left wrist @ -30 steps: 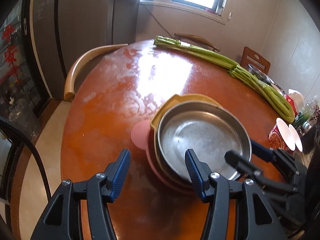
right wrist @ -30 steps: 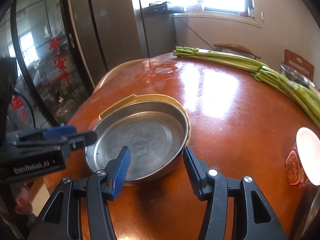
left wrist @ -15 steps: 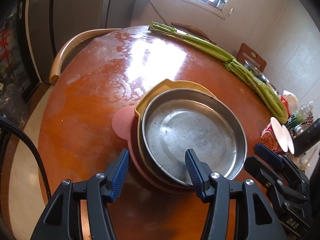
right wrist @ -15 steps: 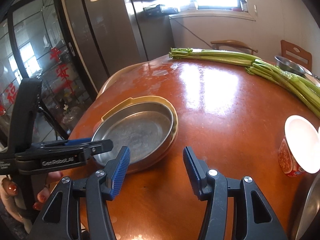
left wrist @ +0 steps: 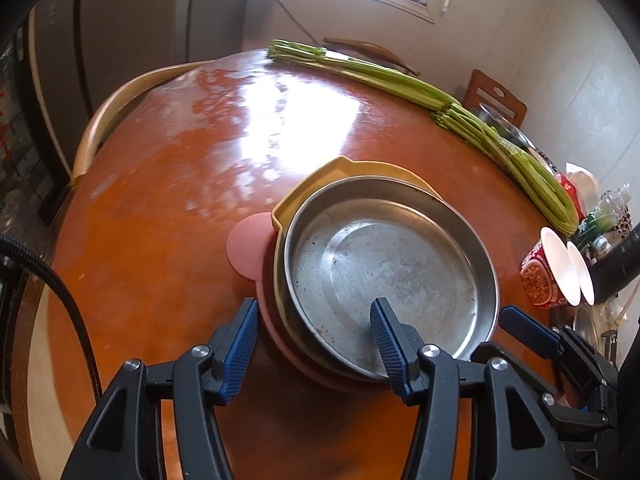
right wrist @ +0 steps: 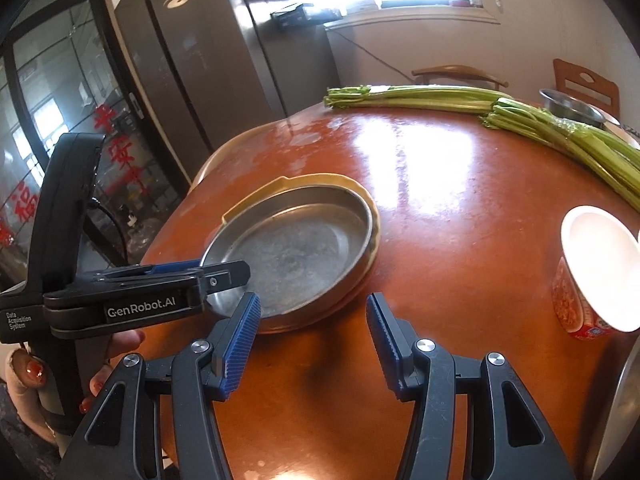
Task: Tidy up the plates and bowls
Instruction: 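Withdraw the left tool up and away from the plate stack, then move the left tool to the stainless steel bowl and grasp its rim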
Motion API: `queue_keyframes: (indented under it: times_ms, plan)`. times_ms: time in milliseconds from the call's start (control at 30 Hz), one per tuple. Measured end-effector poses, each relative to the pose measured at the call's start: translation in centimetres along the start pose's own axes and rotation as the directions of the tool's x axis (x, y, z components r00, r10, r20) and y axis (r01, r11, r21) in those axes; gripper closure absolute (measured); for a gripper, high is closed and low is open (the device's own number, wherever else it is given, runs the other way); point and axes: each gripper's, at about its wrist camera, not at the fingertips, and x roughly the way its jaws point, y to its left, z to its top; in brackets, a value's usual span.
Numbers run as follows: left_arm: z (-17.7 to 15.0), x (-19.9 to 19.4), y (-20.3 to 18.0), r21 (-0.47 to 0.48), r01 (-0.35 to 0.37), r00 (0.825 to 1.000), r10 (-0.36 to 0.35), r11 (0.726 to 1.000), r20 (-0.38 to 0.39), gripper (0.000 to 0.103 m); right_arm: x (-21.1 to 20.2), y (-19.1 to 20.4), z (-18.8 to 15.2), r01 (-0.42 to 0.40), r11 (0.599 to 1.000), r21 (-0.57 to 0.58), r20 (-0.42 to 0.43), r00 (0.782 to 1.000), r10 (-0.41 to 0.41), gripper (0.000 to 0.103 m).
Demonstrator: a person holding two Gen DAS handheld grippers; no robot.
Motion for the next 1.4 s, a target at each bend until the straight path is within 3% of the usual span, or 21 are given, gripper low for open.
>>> queue_keyframes:
  times_ms: [333, 700, 1100, 1400]
  plan:
    - [2.0, 2.2, -3.2, 0.061, 0.017, 1.0, -0.015, 0.998, -0.022, 0.046, 0.1, -2.0, 0.8, 0.038, 0.998, 0.043, 0.016, 0.999, -0.039, 0.046]
    - [2.6, 1.6, -3.4, 0.052, -0.006, 1.0, 0.005, 0.999, 0.01, 0.046, -0.6, -3.0, 1.3, 0.053, 0.996, 0.07, 0.044, 0.997, -0.056, 0.046]
    - [1.3, -2.0, -5.7, 0.108, 0.021, 0.997, -0.03, 0.994, 0.075, 0.046, -5.1, -3.2, 1.3, 0.089, 0.994, 0.064, 0.142, 0.985, -0.097, 0.046]
    - [-0.4, -4.5, -9.3, 0.176, 0.058, 0.992, -0.077, 0.983, 0.101, 0.046, -10.2, -4.4, 0.6, 0.151, 0.984, 0.093, 0.217, 0.962, -0.168, 0.046]
